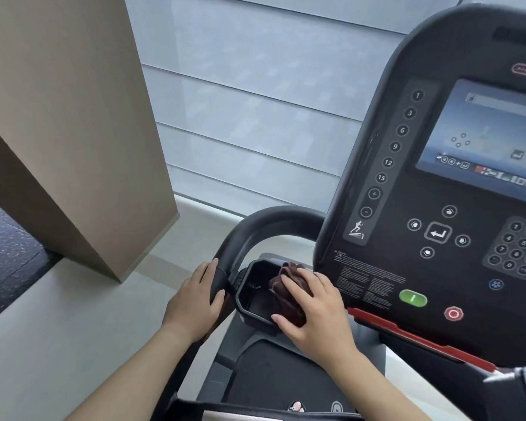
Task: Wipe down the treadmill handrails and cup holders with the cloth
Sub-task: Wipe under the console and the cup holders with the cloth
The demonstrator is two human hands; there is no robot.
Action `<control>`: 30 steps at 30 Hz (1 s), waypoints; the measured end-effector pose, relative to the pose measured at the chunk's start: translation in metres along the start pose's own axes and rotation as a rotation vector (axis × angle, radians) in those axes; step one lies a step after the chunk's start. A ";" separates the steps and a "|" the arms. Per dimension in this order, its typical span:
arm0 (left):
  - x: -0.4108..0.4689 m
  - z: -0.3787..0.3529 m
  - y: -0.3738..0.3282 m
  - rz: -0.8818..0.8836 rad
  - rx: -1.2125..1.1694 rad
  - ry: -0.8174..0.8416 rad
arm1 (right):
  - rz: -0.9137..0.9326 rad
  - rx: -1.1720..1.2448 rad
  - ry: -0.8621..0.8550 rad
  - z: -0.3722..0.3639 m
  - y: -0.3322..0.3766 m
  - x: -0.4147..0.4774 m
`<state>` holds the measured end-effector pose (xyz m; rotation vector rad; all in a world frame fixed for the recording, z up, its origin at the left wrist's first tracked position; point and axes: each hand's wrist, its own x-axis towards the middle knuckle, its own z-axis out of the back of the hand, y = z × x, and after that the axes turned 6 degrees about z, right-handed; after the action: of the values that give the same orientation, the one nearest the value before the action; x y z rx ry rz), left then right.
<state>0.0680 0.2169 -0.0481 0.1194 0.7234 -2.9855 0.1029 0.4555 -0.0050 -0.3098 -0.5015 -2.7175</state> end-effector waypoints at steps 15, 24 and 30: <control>-0.003 -0.001 -0.002 0.010 0.033 -0.006 | -0.081 0.036 0.167 -0.010 0.010 0.018; -0.003 -0.001 -0.001 0.010 0.025 -0.008 | -0.127 0.343 -0.049 0.003 0.006 0.005; -0.003 0.000 -0.001 0.018 0.017 -0.014 | -0.052 0.336 -0.170 0.001 0.023 0.068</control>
<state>0.0712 0.2182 -0.0476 0.1054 0.6926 -2.9727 0.0497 0.4144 0.0214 -0.4416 -1.0114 -2.6070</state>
